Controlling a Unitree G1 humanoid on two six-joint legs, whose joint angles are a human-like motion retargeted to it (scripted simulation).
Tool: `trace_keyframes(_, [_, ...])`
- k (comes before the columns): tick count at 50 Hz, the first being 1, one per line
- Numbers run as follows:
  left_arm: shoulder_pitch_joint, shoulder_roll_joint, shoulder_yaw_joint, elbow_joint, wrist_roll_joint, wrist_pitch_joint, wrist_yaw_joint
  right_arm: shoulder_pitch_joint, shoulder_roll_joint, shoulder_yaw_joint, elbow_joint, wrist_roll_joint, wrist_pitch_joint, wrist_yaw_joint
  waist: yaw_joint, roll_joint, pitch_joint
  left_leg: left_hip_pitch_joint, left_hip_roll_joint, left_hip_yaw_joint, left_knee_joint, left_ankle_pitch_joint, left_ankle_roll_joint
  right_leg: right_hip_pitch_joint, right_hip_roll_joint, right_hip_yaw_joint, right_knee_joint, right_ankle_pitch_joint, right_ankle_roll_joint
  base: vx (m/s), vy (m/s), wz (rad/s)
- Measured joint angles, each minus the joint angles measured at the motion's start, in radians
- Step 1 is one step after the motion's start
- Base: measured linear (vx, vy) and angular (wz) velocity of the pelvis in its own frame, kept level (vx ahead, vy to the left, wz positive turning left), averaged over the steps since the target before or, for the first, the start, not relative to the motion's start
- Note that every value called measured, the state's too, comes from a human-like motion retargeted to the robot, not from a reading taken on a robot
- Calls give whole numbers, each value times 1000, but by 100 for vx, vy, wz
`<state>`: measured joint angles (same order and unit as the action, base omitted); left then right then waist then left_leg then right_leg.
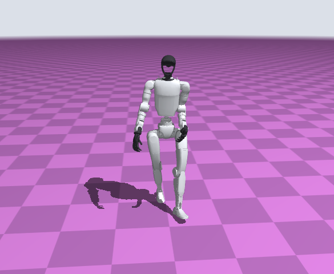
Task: Walk run
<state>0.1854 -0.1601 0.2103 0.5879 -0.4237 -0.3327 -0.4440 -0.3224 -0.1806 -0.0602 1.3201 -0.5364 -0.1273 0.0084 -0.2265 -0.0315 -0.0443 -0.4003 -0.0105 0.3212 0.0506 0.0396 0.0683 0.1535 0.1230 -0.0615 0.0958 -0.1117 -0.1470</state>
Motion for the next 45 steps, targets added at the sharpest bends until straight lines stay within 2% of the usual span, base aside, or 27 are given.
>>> trace_keyframes(2, [3, 2, 23, 10, 20, 3, -29, 34, 7, -7, 56, -19, 6, 7, 48, -9, -8, 11, 12, 30, 24, 53, 13, 22, -13, 13, 35, 70, 25, 104, 3, -103])
trace_keyframes(4, [14, 6, 37, 23, 29, 8, -48, 88, 13, -18, 118, -53, 26, 22, 65, -14, -34, 44, 10, 56, 30, 85, 37, 27, -36, -25, 87, 209, 49, 113, 8, -44])
trace_keyframes(5, [20, 11, 40, 30, 29, 11, -54, 120, 16, -23, 150, -75, 40, 30, 56, -17, -52, 56, 3, 49, 40, 62, 56, 20, -48, -47, 121, 301, 63, 94, 5, 11])
trace_keyframes(7, [17, 30, 46, 43, 20, 15, -46, 188, 29, -15, 213, -103, 74, 27, 38, -2, -55, 76, 34, 27, 77, 17, 51, -22, -42, -42, 252, 485, 89, 99, 3, 21])
trace_keyframes(8, [13, 43, 43, 46, 16, 14, -39, 221, 35, -8, 246, -105, 82, 18, 25, 17, -42, 95, 53, 5, 92, -6, 55, -50, -31, -62, 336, 551, 88, 99, 1, 34])
trace_keyframes(10, [11, 66, 22, 40, 17, 4, -27, 282, 27, 4, 313, -107, 73, 18, 16, 29, -15, 150, 52, -10, 113, -56, 83, -113, -66, -138, 548, 635, 52, 76, 0, 24])
trace_keyframes(12, [-9, 84, 7, 33, 24, 0, -20, 329, 13, 9, 359, -130, 63, 57, 34, 61, 1, 191, 78, -6, 111, -90, 97, -170, -55, -150, 611, 607, 58, 68, 3, -31])
trace_keyframes(16, [-53, 92, 11, 31, 15, 1, -10, 445, 5, -13, 361, -225, 92, 92, -4, 82, 18, 280, 48, -15, 84, -137, 104, -318, -23, -82, 670, 369, 104, 66, 4, 18])
trace_keyframes(18, [-57, 93, 12, 17, 4, -6, -10, 499, 1, -35, 350, -247, 93, 81, -59, 94, 21, 321, 22, -47, 59, -153, 107, -389, -29, -80, 627, 257, 127, 87, -2, 84])
trace_keyframes(20, [-54, 92, 10, 2, -9, -10, -13, 549, -3, -57, 344, -241, 87, 88, -105, 92, 18, 363, -16, -70, 35, -170, 114, -443, -74, -105, 521, 202, 171, 66, -5, 69])
trace_keyframes(25, [-61, 97, 13, -21, -50, -9, -11, 623, -6, -121, 348, -186, 87, 141, -177, 44, 21, 490, -116, -100, -6, -227, 115, -525, -188, -141, 166, 184, 224, 73, -15, 40])
trace_keyframes(28, [-69, 100, 10, -30, -62, -14, -16, 632, -6, -154, 364, -144, 93, 158, -219, 48, 26, 554, -127, -136, -13, -258, 107, -582, -180, -75, 3, 159, 230, 76, -19, 52])
trace_keyframes(30, [-76, 94, 9, -32, -65, -17, -19, 630, -7, -170, 368, -127, 93, 172, -231, 65, 24, 579, -116, -148, -10, -273, 94, -607, -166, -51, -80, 166, 222, 64, -16, 40])
trace_keyframes(32, [-82, 82, -3, -28, -67, -21, -16, 626, -8, -184, 363, -122, 88, 186, -249, 80, 19, 597, -110, -174, 9, -279, 80, -602, -180, -113, -92, 174, 220, 80, -28, 62])
trace_keyframes(34, [-85, 69, -17, -22, -68, -25, -10, 618, -12, -188, 354, -119, 87, 192, -266, 94, 7, 607, -101, -198, 33, -261, 57, -590, -189, -161, -43, 182, 162, 87, -35, 77])
trace_keyframes(35, [-86, 62, -23, -18, -68, -27, -8, 612, -14, -189, 350, -117, 88, 192, -275, 102, -2, 610, -94, -210, 48, -243, 41, -585, -190, -184, -17, 177, 130, 76, -32, 93])
trace_keyframes(38, [-73, 39, -26, -4, -54, -22, -19, 586, -20, -183, 348, -110, 101, 171, -302, 114, -35, 617, -72, -245, 117, -100, -31, -553, -191, -192, 10, 254, 128, 82, -42, 75])
trace_keyframes(42, [-28, 10, -52, 15, -42, -20, -19, 512, -28, -171, 370, -92, 124, 167, -259, 98, -73, 563, -43, -224, 364, 249, -127, -482, -166, -99, 52, 181, 71, 92, -51, -2])
trace_keyframes(43, [-21, 7, -64, 15, -45, -23, -10, 482, -28, -171, 370, -91, 129, 175, -247, 78, -76, 525, -41, -209, 471, 306, -138, -451, -187, -135, 47, 164, 60, 79, -45, -13])
trace_keyframes(45, [-22, 9, -73, 15, -51, -26, -2, 416, -23, -159, 348, -90, 138, 188, -233, 38, -83, 440, -26, -162, 673, 421, -110, -401, -196, -137, 29, 138, 40, 62, -39, -11])
